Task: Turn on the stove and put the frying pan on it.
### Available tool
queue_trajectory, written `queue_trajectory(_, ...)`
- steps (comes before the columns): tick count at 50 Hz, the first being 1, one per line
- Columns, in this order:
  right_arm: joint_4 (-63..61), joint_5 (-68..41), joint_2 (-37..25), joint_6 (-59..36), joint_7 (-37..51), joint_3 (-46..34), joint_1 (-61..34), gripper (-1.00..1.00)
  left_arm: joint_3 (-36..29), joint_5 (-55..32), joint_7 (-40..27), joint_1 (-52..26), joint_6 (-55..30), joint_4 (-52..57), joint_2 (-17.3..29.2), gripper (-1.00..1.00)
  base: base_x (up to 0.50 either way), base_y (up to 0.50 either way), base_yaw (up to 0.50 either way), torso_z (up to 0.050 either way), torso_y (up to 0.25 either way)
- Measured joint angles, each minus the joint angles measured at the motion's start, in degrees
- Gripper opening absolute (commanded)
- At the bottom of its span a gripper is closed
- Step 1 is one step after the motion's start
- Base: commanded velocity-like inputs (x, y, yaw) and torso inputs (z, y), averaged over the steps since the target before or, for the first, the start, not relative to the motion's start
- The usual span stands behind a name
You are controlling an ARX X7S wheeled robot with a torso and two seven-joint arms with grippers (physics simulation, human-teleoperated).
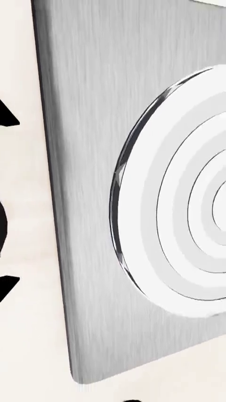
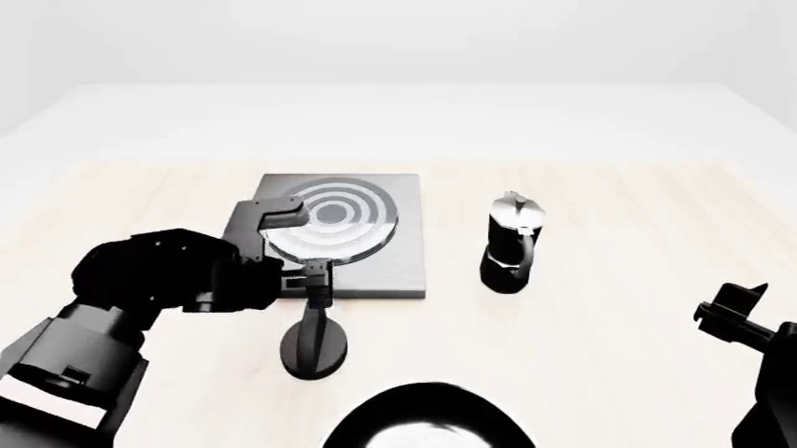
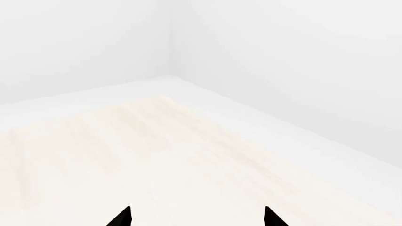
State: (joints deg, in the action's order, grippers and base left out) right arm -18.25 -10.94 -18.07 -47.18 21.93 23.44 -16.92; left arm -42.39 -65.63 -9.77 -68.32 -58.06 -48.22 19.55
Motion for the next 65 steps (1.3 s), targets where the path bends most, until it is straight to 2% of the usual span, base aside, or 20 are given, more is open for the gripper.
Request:
queue_trajectory(7,0.06,0.01,-0.06,0.00,0.08,-0.37,-0.12,1.00,5.77,-5.79,-9.46,-0.08,-3.51,13.80,4.48,1.00,0.00,0.00,0.00,0.000,0.000)
queue_trajectory(13,0.13,-0.01,-0.12,-0.19,0.10,-0.94,-0.43,1.00,11.34,-16.80,-21.73,-2.60,-10.38,24.43,8.36,1.00,0.00,0.00,0.00,0.000,0.000)
queue_trajectory(16,0.03,-0.09,-0.19,-0.41,0.07,-1.15,-0.61,1.00,12.83,-19.85,-24.81,-4.18,-13.55,30.38,10.58,1.00,0.00,0.00,0.00,0.000,0.000)
queue_trajectory(22,0.20,-0.26,-0.25,-0.48,-0.07,-1.43,-0.77,1.00,14.40,-21.48,-23.41,-7.08,-17.33,40.58,16.16,1.00,0.00,0.00,0.00,0.000,0.000)
queue_trajectory(34,0.01,-0.96,-0.45,-1.20,-0.54,-1.69,-0.94,1.00,8.51,-15.91,-5.10,-10.08,-22.48,62.17,27.14,1.00,0.00,0.00,0.00,0.000,0.000)
queue_trajectory(39,0.02,-1.06,-0.50,-1.35,-0.58,-1.95,-1.05,1.00,6.28,-16.60,-0.72,-10.29,-24.01,69.48,30.23,1.00,0.00,0.00,0.00,0.000,0.000)
queue_trajectory(51,0.49,-1.23,-0.58,-1.20,-0.63,-2.15,-0.95,1.00,2.95,-27.48,-1.51,-11.61,-26.14,79.32,34.68,1.00,0.00,0.00,0.00,0.000,0.000)
queue_trajectory(65,0.70,-1.41,-0.72,-1.30,-0.45,-2.03,-0.93,1.00,-1.01,-36.60,-4.46,-14.41,-27.48,82.90,37.27,1.00,0.00,0.00,0.00,0.000,0.000)
